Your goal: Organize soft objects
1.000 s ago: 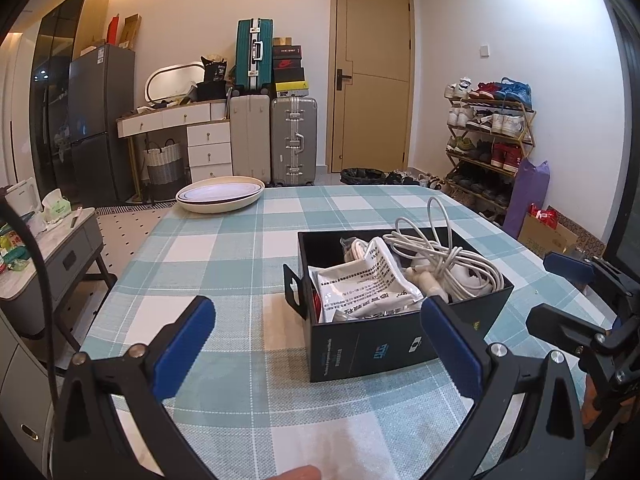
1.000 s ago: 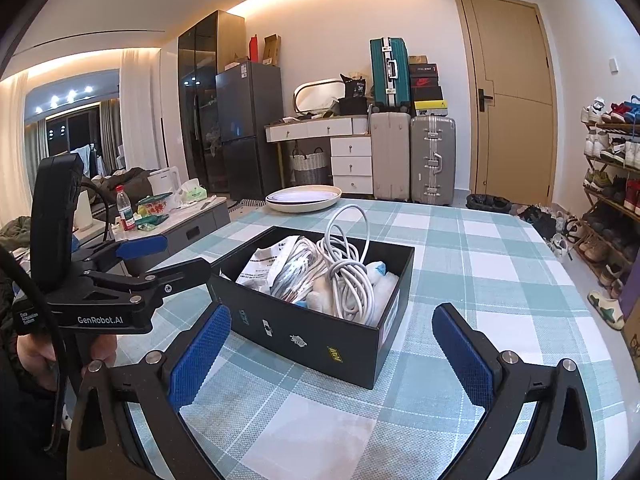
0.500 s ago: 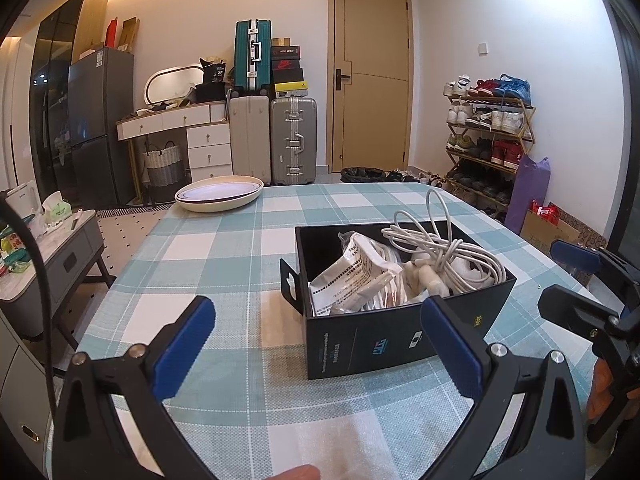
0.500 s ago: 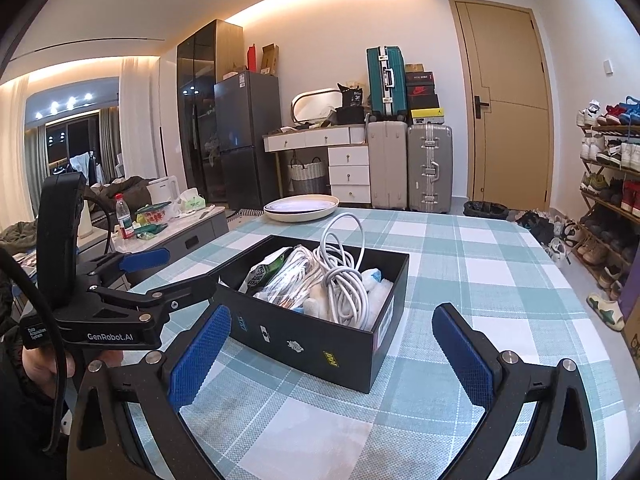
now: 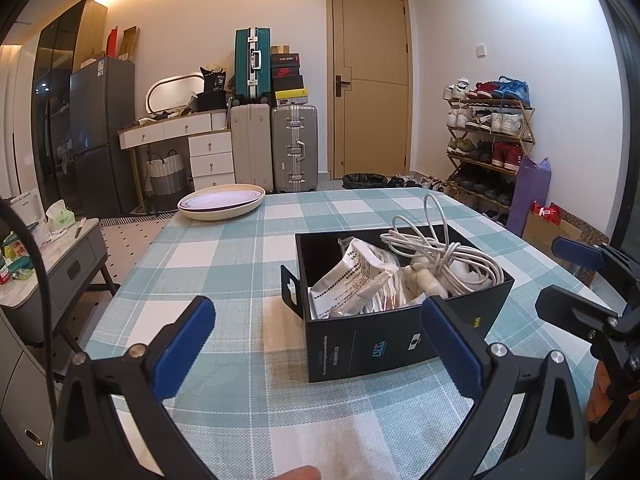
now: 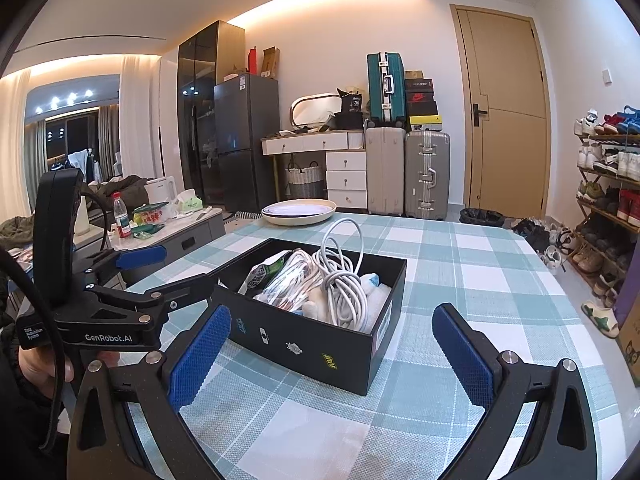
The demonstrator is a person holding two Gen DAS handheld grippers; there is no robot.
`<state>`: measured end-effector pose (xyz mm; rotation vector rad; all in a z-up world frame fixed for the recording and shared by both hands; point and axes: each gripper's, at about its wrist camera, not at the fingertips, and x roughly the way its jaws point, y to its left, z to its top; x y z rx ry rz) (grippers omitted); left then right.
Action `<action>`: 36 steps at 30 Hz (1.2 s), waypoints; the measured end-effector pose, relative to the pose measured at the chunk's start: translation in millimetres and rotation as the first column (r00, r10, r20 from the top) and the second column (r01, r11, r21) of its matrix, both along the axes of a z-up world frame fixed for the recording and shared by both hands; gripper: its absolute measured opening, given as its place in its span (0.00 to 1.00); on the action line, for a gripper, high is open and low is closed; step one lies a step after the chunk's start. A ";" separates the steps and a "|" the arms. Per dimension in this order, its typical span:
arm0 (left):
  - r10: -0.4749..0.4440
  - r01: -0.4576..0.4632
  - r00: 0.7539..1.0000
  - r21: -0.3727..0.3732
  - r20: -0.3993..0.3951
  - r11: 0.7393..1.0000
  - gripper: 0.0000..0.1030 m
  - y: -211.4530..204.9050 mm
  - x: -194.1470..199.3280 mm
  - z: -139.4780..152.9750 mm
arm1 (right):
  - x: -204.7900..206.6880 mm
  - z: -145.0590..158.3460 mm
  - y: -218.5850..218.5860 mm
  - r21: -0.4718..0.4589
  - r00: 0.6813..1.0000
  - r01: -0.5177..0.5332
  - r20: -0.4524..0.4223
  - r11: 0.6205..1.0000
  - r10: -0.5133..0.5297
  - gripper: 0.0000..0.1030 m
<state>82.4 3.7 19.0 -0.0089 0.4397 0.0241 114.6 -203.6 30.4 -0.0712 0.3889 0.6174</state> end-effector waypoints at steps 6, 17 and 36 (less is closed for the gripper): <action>0.000 0.000 1.000 0.000 0.000 1.000 1.00 -0.2 0.0 -0.1 | -0.6 -0.7 0.9 -0.002 1.000 -0.002 0.003 1.000 0.002 0.99; 0.000 0.000 1.000 -0.006 -0.005 1.000 1.00 -0.4 -0.5 1.1 | -0.6 -0.8 0.9 -0.002 1.000 -0.002 0.002 1.000 0.002 0.99; 0.000 0.000 1.000 -0.006 -0.006 1.000 1.00 -0.6 -0.4 1.3 | -0.5 -1.0 1.2 -0.002 1.000 -0.002 0.001 1.000 0.002 0.99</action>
